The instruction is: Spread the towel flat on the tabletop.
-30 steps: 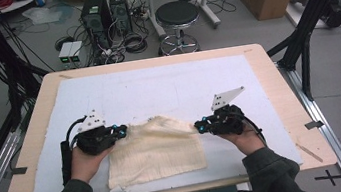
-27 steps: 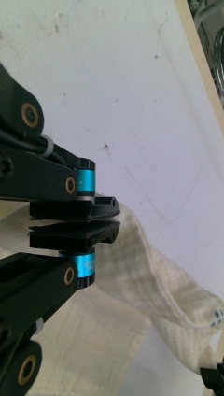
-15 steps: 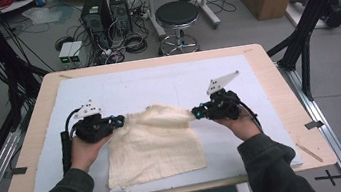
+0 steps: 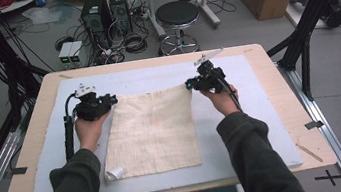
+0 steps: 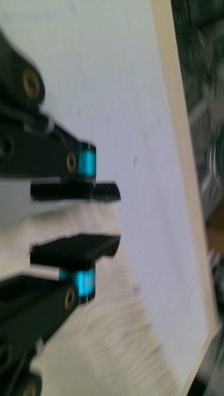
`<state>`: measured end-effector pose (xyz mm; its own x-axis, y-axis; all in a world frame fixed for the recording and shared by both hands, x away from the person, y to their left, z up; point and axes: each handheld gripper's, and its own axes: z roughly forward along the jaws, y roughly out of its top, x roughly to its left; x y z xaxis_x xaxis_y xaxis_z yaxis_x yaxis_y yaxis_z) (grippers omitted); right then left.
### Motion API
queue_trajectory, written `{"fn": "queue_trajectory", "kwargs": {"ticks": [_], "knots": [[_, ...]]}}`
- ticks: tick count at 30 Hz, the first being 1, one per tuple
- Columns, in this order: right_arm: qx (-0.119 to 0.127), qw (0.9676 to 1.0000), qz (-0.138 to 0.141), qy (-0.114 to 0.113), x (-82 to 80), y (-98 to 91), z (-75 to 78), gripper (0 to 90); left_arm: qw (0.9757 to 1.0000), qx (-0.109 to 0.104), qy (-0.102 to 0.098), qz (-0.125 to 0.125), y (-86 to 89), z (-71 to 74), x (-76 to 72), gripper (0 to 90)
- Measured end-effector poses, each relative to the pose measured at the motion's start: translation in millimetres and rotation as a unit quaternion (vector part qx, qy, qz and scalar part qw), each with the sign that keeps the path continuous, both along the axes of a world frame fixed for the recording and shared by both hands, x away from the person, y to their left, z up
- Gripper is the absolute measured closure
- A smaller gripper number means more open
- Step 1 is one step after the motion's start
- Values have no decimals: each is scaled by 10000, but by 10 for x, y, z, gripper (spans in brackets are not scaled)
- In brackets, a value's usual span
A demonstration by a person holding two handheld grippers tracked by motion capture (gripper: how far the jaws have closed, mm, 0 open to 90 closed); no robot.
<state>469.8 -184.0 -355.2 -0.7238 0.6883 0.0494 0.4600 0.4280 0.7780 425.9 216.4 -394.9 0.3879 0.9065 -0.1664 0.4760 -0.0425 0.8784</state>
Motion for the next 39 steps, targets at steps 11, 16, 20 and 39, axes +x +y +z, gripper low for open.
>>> {"fn": "queue_trajectory", "kwargs": {"ticks": [11, 16, 20, 39], "knots": [[-70, 9962, 824, 286, -354, 83, -244, 624, 9909, 370, -180, -1283, 39, 8, -474, 586], [-73, 9885, 1442, 451, -767, 90, -285, 583, 9813, 545, -267, -1829, 40, -41, -850, 548], [-29, 9825, 1819, 400, -1128, 54, -381, 578, 9734, 656, -287, -2176, 64, -108, -1134, 534], [-637, 9708, 2279, 396, -1485, -10, -801, 790, 9511, 997, 378, -2898, 65, -482, -1471, 525]]}}
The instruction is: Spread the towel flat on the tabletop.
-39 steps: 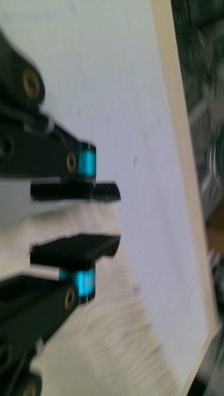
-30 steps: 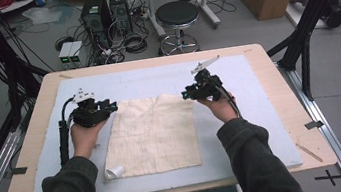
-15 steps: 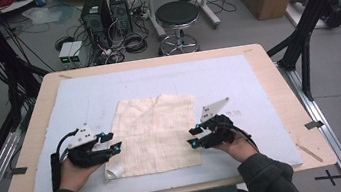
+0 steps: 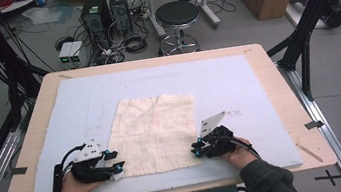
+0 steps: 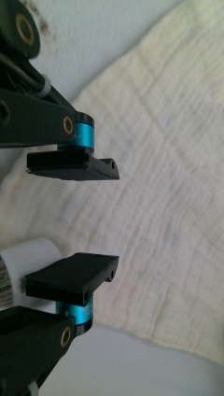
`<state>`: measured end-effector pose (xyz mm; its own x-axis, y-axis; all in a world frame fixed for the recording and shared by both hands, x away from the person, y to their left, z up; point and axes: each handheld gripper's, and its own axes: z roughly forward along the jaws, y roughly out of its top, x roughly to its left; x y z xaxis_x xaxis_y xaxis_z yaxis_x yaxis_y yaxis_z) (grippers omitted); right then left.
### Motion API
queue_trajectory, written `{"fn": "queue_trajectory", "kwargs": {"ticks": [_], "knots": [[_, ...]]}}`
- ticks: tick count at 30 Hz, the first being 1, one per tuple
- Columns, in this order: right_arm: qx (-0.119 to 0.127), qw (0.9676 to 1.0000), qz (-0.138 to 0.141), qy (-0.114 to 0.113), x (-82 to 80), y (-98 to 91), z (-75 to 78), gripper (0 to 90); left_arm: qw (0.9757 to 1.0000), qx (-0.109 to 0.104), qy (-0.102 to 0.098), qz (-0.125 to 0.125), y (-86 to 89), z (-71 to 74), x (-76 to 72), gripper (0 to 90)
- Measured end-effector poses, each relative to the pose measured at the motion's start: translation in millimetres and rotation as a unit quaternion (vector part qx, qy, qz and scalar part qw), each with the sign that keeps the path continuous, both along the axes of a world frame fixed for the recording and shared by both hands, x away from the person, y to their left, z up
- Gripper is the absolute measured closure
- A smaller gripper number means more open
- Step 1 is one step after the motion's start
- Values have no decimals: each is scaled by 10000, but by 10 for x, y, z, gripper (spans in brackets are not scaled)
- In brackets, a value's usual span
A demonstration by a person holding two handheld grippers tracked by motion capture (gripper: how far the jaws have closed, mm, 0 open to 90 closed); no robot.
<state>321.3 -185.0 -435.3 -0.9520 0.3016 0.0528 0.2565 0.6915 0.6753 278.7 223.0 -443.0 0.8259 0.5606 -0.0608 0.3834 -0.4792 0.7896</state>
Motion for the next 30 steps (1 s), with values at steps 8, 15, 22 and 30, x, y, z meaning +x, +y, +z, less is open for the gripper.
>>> {"fn": "queue_trajectory", "kwargs": {"ticks": [8, 15, 22, 30], "knots": [[40, 9998, 96, 167, 22, -40, 11, 884, 10000, 78, 11, -55, -40, -16, -13, 560], [36, 9998, 142, 163, -93, -173, 50, 886, 9998, 29, -16, -184, -65, -5, -34, 600], [96, 9998, 30, 192, -145, -322, 61, 886, 9996, -9, -44, -292, -109, 18, -74, 582], [467, 9986, -51, 251, -147, -345, 90, 746, 9989, 140, 1, -449, -141, -14, -132, 569]]}}
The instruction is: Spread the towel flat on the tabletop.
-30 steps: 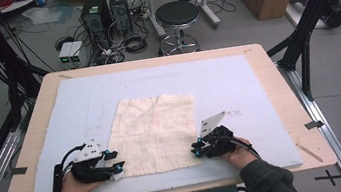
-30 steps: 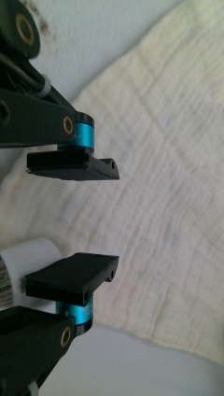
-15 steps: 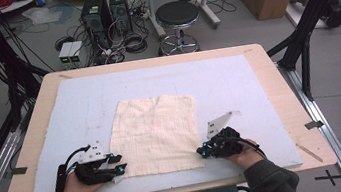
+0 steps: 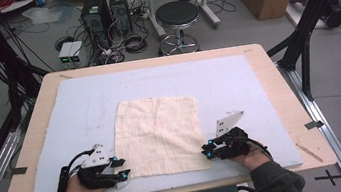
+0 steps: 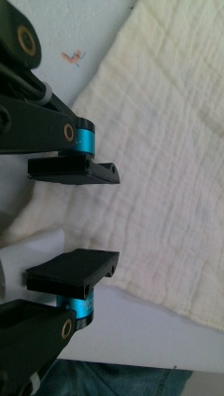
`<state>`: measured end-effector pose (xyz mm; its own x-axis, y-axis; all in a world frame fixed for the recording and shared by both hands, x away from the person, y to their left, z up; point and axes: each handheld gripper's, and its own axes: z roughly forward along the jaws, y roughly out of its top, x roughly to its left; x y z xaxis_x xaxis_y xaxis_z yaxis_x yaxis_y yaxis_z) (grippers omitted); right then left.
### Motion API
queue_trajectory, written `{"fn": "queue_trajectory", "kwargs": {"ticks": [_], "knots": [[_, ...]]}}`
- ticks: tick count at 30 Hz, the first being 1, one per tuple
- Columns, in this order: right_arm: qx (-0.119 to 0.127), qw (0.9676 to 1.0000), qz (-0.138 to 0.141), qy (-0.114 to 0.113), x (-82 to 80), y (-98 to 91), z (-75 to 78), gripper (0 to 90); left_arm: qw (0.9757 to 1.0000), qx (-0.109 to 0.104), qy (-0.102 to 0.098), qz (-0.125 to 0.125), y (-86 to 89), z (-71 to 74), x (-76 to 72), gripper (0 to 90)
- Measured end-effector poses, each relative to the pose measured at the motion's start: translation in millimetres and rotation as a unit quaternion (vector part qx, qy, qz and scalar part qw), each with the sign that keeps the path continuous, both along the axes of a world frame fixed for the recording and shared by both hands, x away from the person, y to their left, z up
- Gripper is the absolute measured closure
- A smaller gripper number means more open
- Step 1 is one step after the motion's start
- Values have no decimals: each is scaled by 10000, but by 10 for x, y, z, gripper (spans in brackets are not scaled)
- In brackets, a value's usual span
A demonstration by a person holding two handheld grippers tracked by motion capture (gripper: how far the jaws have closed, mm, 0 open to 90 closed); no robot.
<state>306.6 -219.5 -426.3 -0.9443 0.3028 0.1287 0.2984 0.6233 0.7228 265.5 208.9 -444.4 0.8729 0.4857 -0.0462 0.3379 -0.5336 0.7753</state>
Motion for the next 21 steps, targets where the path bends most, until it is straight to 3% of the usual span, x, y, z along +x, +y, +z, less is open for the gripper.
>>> {"fn": "queue_trajectory", "kwargs": {"ticks": [6, 9, 13, 15, 17, 21], "knots": [[20, 9994, 325, -68, -37, 118, -18, 647, 9999, 84, -41, 37, 10, 14, -30, 778], [-147, 9985, 520, -91, -69, 191, -40, 644, 10000, 75, -56, 6, 23, 13, -45, 856], [-388, 9970, 662, -74, -81, 234, -88, 738, 9999, 86, -129, -21, 33, 20, -79, 879], [-436, 9967, 676, -124, -93, 230, -89, 807, 9998, 50, -168, 17, 39, 28, -99, 882], [-429, 9966, 699, -27, -82, 216, -89, 872, 9998, -21, -179, 46, 49, 44, -117, 883], [-423, 9961, 775, -6, -92, 187, -87, 886, 9998, -35, -198, -20, 42, 55, -162, 882]]}}
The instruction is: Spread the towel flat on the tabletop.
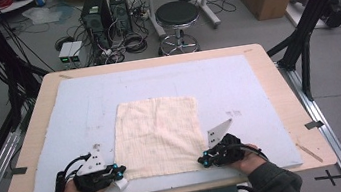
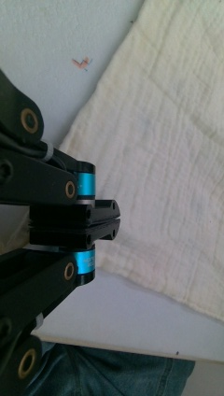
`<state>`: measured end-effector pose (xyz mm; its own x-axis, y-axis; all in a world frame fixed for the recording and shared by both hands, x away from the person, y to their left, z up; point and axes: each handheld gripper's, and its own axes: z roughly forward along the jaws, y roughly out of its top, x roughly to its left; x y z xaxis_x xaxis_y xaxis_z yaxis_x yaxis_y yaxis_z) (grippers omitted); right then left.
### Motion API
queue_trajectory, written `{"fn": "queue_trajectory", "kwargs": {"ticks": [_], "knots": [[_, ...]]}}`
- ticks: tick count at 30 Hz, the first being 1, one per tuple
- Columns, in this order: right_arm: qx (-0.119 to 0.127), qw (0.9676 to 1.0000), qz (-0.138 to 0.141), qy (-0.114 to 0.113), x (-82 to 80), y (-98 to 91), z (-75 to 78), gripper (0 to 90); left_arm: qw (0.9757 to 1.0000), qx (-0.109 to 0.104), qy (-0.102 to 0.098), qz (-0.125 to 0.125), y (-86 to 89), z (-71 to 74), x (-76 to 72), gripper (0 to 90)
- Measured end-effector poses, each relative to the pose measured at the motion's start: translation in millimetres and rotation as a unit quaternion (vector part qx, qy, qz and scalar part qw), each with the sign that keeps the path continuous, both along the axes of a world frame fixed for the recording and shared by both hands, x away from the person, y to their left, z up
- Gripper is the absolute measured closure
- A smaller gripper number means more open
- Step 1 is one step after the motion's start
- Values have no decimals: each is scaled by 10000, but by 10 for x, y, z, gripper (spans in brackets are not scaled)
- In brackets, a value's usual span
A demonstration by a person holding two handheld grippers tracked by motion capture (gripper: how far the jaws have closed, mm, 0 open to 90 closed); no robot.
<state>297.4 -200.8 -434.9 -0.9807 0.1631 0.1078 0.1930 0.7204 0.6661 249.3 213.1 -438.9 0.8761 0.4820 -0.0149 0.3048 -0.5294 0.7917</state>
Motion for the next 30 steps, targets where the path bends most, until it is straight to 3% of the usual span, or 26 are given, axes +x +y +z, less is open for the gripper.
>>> {"fn": "queue_trajectory", "kwargs": {"ticks": [6, 10, 17, 23, 30], "knots": [[59, 9999, 8, 82, -22, -70, -6, 886, 10000, 2, 17, -98, -18, 4, -47, 881], [362, 9991, -194, 114, -5, -108, 45, 815, 9999, -141, 57, -68, 1, 22, -29, 807], [748, 9951, -651, 42, 72, -146, 140, 686, 9988, -428, 35, 246, 39, 81, 56, 671], [853, 9906, -1073, -28, 165, -150, 168, 580, 9975, -560, 36, 441, 41, 100, 120, 612], [935, 9865, -1341, -75, 229, -139, 191, 456, 9964, -630, -11, 575, 35, 152, 187, 547]]}}
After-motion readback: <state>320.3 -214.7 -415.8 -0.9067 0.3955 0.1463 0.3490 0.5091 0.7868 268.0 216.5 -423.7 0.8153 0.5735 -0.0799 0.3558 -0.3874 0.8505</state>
